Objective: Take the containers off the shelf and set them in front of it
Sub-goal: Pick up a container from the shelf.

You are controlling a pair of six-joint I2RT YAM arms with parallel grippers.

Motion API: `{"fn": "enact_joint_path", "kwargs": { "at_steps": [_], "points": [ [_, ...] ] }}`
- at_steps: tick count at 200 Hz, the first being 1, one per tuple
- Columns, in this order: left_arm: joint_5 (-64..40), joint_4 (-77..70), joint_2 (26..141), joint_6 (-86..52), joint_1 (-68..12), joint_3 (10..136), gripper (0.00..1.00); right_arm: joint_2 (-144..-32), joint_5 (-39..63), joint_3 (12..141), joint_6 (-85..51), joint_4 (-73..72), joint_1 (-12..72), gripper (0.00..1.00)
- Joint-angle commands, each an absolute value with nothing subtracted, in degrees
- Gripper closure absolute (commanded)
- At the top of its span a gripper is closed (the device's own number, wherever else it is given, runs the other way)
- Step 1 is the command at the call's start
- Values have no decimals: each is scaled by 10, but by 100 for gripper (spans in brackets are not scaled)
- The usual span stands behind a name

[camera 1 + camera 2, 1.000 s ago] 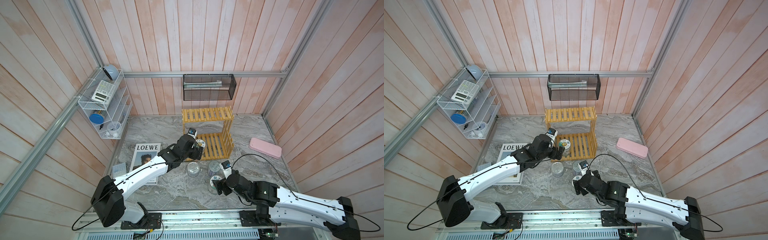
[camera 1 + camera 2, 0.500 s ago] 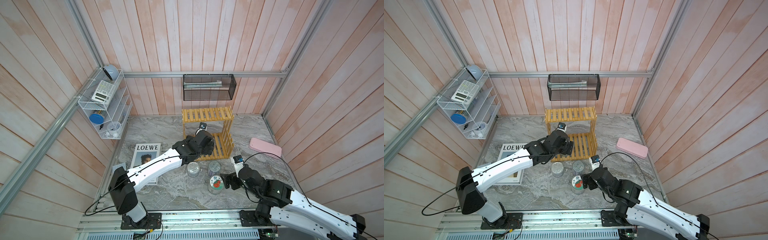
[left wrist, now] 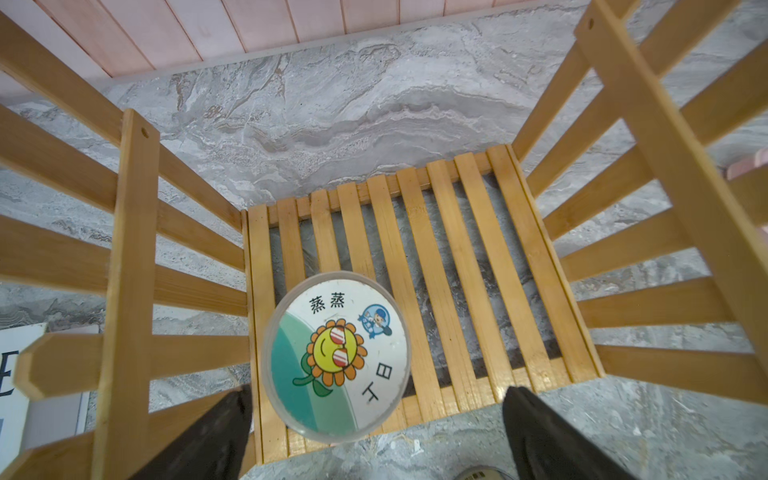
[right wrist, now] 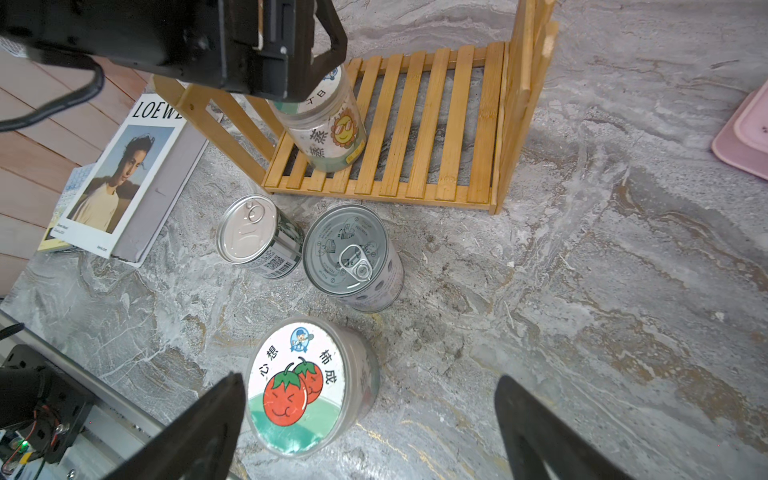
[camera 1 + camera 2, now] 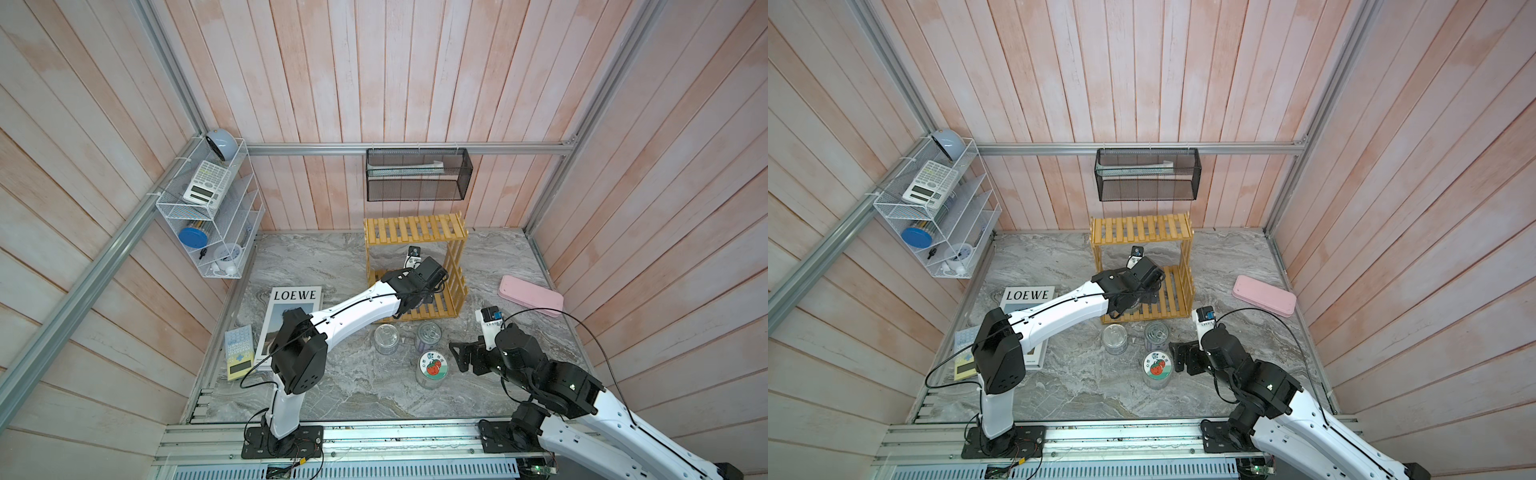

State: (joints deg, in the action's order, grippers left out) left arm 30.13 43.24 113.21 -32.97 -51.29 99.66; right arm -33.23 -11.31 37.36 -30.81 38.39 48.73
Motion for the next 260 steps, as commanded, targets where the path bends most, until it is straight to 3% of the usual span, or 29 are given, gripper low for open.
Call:
{"fn": "enact_joint_path", "kwargs": {
  "at_steps": [1,175,260],
  "points": [
    [327,456,1146,-355,-501,1014,0,-322,-96,365,-307,394,481,2],
    [236,429,1188,-344,-468,999,0,-322,-70,346,-310,386,453,2],
    [238,439,1166,-338,-463,986,0,-326,-59,347,-305,383,442,2]
  ]
}}
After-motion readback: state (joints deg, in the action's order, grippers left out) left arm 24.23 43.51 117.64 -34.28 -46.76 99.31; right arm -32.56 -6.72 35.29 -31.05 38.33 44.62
